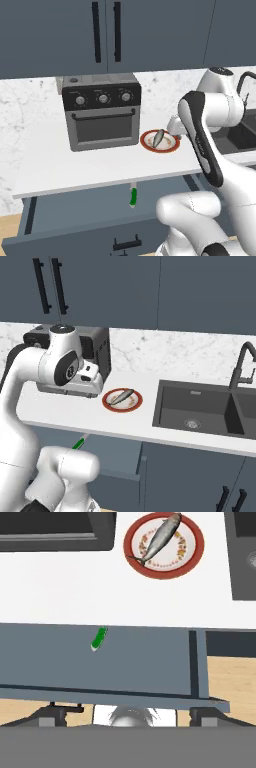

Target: Pick up the knife from the drawer and place it on the cutting board. Then place the meat from the plate to the cutting board.

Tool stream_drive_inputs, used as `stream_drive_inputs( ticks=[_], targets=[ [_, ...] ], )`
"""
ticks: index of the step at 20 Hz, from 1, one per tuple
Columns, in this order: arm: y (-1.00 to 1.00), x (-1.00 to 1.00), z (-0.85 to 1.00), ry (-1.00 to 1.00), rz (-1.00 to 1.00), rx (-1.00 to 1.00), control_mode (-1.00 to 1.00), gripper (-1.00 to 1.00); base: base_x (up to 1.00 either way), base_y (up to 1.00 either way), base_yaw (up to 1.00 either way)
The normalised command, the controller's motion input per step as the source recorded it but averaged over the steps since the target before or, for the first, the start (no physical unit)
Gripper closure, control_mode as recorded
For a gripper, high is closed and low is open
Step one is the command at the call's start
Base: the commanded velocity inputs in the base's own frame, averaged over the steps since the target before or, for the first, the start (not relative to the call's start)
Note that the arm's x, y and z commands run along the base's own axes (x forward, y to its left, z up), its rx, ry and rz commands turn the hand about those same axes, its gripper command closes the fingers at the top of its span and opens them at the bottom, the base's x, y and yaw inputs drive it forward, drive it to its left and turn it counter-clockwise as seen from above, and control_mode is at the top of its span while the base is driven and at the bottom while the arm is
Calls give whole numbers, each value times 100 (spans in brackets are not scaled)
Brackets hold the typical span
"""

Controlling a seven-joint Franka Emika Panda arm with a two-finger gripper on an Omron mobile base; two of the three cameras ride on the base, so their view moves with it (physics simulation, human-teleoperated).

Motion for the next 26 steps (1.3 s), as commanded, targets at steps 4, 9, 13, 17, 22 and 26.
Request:
stream_drive_inputs(
  ticks=[4,9,13,17,22,26],
  targets=[
    [-1,-71,-10,-1,0,0,-100,-100,0,0,0],
    [0,-58,-17,-1,0,0,100,-100,-18,-1,0],
    [0,0,0,0,0,0,100,-100,-84,-11,0],
    [0,0,0,0,0,0,100,-100,-45,-46,12],
    [0,0,0,0,0,0,100,-100,-3,-90,27],
    [0,0,0,0,0,0,100,-100,0,-99,33]
  ],
)
